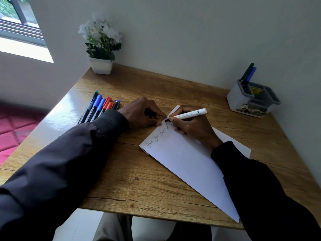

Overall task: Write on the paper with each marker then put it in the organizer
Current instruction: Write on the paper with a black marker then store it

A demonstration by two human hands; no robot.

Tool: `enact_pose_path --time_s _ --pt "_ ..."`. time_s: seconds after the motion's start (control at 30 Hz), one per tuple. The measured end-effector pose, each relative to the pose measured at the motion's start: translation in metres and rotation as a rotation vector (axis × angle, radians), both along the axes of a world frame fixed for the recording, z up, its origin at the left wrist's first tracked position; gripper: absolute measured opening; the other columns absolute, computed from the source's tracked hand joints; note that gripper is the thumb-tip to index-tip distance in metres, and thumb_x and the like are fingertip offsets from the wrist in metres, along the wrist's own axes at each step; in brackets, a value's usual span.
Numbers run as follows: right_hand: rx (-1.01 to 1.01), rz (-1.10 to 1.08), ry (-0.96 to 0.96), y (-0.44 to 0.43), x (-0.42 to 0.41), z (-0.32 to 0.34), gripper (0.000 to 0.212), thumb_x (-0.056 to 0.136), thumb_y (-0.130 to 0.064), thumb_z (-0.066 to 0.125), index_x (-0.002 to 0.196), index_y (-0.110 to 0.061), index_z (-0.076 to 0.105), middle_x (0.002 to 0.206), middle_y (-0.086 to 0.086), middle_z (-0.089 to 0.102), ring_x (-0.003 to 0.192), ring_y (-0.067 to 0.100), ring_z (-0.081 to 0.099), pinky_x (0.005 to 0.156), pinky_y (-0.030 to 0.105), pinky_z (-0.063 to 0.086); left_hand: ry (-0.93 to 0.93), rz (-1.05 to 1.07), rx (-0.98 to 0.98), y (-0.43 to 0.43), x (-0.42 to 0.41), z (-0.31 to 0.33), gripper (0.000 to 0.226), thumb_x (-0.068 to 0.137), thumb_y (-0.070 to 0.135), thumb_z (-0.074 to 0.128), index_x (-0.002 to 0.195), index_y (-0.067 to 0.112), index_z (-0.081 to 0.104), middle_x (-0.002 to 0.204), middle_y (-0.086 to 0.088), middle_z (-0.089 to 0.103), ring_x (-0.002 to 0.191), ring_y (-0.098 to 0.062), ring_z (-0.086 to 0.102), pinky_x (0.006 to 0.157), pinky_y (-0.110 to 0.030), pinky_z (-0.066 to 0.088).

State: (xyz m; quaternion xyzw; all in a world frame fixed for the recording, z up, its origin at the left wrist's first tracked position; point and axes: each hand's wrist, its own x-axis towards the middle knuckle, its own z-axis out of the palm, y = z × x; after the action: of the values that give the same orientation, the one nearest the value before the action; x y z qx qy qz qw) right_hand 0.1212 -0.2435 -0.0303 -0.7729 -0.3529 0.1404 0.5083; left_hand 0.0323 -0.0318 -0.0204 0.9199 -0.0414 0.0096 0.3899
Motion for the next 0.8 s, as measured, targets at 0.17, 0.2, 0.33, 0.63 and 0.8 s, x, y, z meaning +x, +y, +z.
enact_pose_path --time_s 0.17,0.2,0.33,0.63,0.8 --pt "-0.029 -0.049 -0.015 -0.0011 0.0010 0.0003 0.013 0.089 -0.006 0.075 0.076 -0.007 0.070 0.059 0.001 0.068 0.046 0.006 0.058 0.048 0.018 0.044 -0.003 -0.009 0.006 -0.0008 0.0009 0.0004 0.034 0.089 0.017 0.074 0.113 0.039 0.063 0.117 0.002 0.067 0.103 -0.013 0.065 0.081 -0.012 0.055" --pt "-0.033 -0.060 -0.025 -0.0015 0.0013 0.0005 0.014 0.087 -0.004 0.075 0.074 -0.005 0.069 0.057 0.003 0.067 0.044 0.006 0.058 0.048 0.017 0.043 -0.005 -0.009 0.010 -0.0004 0.0014 -0.0003 0.034 0.089 0.017 0.074 0.115 0.037 0.064 0.118 0.002 0.068 0.103 -0.013 0.065 0.082 -0.011 0.054" --pt "-0.006 -0.076 -0.001 -0.0018 0.0009 0.0015 0.017 0.082 0.004 0.072 0.067 -0.001 0.065 0.052 0.004 0.064 0.039 0.007 0.054 0.044 0.016 0.042 -0.013 0.005 0.031 0.0014 0.0029 -0.0022 0.033 0.089 0.017 0.074 0.121 0.026 0.070 0.118 0.000 0.068 0.102 -0.013 0.065 0.082 -0.010 0.053" --pt "0.065 -0.021 0.013 -0.0052 0.0013 -0.0003 0.014 0.089 0.003 0.070 0.076 0.006 0.065 0.057 0.011 0.066 0.041 0.017 0.057 0.043 0.020 0.042 -0.012 0.006 0.031 0.0002 0.0016 -0.0009 0.033 0.089 0.018 0.074 0.121 0.025 0.070 0.116 0.003 0.067 0.101 -0.010 0.064 0.082 -0.008 0.052" --pt "0.027 0.020 -0.031 -0.0041 0.0014 -0.0029 0.012 0.089 0.000 0.073 0.079 0.005 0.068 0.058 0.007 0.068 0.044 0.016 0.060 0.046 0.020 0.045 -0.003 0.010 0.027 0.0008 0.0016 -0.0004 0.033 0.089 0.017 0.074 0.120 0.026 0.069 0.115 0.005 0.066 0.099 -0.008 0.063 0.080 -0.006 0.051"
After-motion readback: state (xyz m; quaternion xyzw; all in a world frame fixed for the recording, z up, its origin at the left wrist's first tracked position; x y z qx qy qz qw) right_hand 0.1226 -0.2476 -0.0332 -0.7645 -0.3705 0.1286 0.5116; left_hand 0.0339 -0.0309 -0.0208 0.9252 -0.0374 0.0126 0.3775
